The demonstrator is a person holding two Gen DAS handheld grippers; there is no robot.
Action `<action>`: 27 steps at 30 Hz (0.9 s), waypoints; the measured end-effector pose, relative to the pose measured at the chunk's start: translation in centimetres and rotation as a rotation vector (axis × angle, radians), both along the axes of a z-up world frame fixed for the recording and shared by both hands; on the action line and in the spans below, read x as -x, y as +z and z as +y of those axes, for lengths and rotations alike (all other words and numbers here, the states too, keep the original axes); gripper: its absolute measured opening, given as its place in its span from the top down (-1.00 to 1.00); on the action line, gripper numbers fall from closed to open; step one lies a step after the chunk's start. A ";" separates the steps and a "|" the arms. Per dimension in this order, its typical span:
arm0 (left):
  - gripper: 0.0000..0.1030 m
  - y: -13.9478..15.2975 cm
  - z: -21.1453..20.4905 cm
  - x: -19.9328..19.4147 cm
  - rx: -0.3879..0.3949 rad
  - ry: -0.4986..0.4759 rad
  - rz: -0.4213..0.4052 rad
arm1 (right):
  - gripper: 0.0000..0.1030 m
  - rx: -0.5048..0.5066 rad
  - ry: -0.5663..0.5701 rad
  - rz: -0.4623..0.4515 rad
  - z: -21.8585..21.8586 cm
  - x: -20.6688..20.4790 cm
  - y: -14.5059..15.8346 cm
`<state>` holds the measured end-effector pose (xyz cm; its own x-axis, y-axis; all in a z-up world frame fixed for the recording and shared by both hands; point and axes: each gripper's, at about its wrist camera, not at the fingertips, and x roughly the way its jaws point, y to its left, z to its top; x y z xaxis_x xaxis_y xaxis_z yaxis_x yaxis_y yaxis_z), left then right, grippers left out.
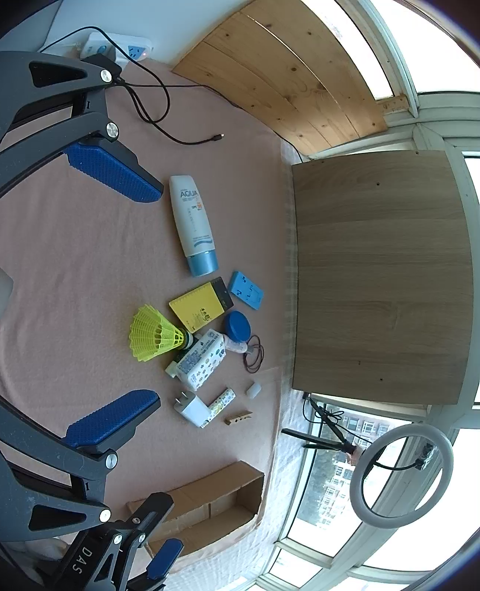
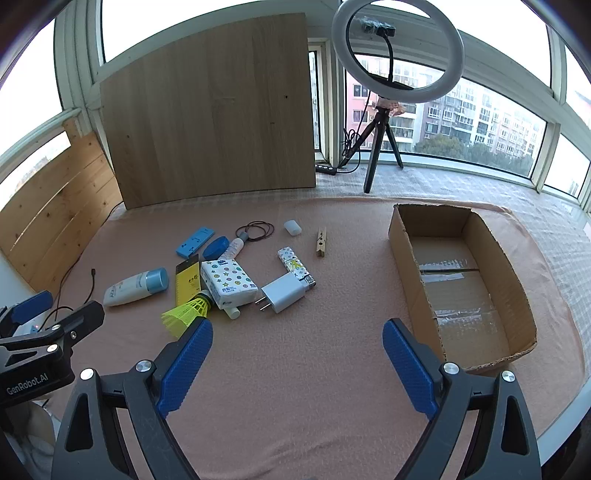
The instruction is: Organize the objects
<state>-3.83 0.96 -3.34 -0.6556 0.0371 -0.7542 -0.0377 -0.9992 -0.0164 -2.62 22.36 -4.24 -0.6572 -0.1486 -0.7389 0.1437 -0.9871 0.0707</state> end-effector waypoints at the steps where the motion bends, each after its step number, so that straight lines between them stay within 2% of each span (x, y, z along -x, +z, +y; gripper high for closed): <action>1: -0.99 -0.1 0.0 0.0 -0.001 0.000 -0.001 | -0.78 0.000 -0.001 -0.002 0.0 0.0 0.0; 17: -0.99 -1.5 -1.7 1.0 -0.001 0.004 -0.030 | -0.75 0.015 0.007 -0.028 -0.2 1.0 -0.9; 24: -0.99 -3.1 -2.6 2.0 -0.005 -0.029 -0.063 | -0.48 0.055 0.016 -0.080 0.1 2.1 -2.2; 27: -0.99 -4.1 -2.9 2.7 -0.034 -0.057 -0.086 | -0.36 0.098 0.030 -0.121 0.1 2.7 -3.1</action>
<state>-6.54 -1.91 -7.41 -0.5848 0.0997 -0.8050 -0.0919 -0.9942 -0.0564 -5.31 22.43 -7.37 -0.5580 -0.2425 -0.7936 0.1577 -0.9699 0.1854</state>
